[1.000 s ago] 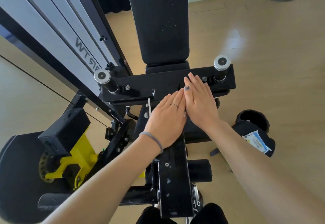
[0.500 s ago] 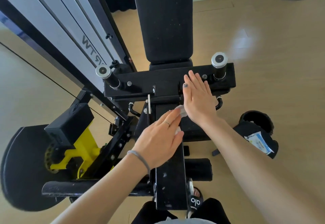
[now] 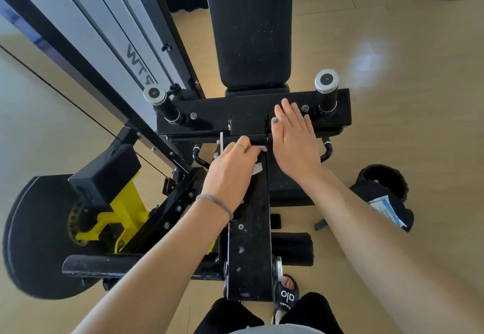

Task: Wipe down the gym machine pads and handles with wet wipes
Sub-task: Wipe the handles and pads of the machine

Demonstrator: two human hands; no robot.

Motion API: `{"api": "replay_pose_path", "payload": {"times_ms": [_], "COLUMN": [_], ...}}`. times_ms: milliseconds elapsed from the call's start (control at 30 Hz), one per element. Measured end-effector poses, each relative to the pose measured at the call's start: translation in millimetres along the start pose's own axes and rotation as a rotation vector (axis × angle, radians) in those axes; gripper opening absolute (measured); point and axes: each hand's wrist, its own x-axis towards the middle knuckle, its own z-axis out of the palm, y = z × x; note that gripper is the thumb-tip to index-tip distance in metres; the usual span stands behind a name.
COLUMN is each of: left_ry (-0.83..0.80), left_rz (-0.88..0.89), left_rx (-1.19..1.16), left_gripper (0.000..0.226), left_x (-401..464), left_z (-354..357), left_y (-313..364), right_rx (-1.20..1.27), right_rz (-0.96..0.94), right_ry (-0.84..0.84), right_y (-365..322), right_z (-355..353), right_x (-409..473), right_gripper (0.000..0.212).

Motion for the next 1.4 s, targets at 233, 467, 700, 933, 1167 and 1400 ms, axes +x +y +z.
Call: {"api": "replay_pose_path", "payload": {"times_ms": [233, 467, 700, 933, 1167, 1400], "left_ry": [-0.015, 0.009, -0.036, -0.089, 0.062, 0.010], "left_rz": [0.267, 0.023, 0.079, 0.173, 0.094, 0.165], "left_rx": [-0.033, 0.067, 0.052, -0.007, -0.062, -0.090], "left_gripper": [0.039, 0.012, 0.028, 0.016, 0.028, 0.017], "left_x": [-50.2, -17.0, -41.6, -44.5, -30.8, -44.4], "left_z": [-10.2, -7.3, -6.1, -14.9, 3.7, -2.6], "left_y": [10.8, 6.6, 6.6, 11.4, 4.9, 13.0], "right_rx": [0.006, -0.001, -0.017, -0.027, -0.034, -0.069], "right_rz": [0.007, -0.010, -0.013, 0.002, 0.003, -0.016], "right_ry": [-0.015, -0.015, -0.004, -0.005, 0.028, 0.030], "right_y": [-1.7, -0.2, -0.2, -1.4, -3.4, -1.9], "right_z": [-1.5, -2.5, -1.4, -1.3, 0.3, 0.4], "right_x": [-0.1, -0.2, -0.7, 0.3, -0.4, 0.3], "right_gripper": [0.055, 0.054, 0.054, 0.053, 0.052, 0.052]}}
